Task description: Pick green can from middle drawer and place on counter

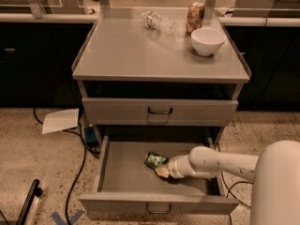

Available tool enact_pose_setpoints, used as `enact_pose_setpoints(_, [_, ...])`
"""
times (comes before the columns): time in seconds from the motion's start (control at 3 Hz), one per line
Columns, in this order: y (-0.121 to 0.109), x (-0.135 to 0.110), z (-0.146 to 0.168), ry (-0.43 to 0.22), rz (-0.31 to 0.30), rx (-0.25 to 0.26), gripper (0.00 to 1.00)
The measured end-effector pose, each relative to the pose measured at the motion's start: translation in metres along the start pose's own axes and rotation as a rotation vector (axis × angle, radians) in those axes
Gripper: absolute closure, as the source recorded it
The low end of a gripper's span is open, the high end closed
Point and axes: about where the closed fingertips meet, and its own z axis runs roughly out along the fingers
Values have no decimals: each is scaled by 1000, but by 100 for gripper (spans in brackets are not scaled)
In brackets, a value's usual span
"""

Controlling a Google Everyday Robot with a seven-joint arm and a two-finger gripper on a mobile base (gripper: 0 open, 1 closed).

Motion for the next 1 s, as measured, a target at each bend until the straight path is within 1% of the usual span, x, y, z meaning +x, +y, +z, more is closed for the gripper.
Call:
enact_pose_setpoints(0.33, [0, 0, 0, 0, 0, 0, 100])
enact_pose_setpoints(0.67, [1, -3, -4, 0, 0, 0, 100])
enact_pose_setpoints(1.0, [2, -23, -28, -63, -55, -40, 100])
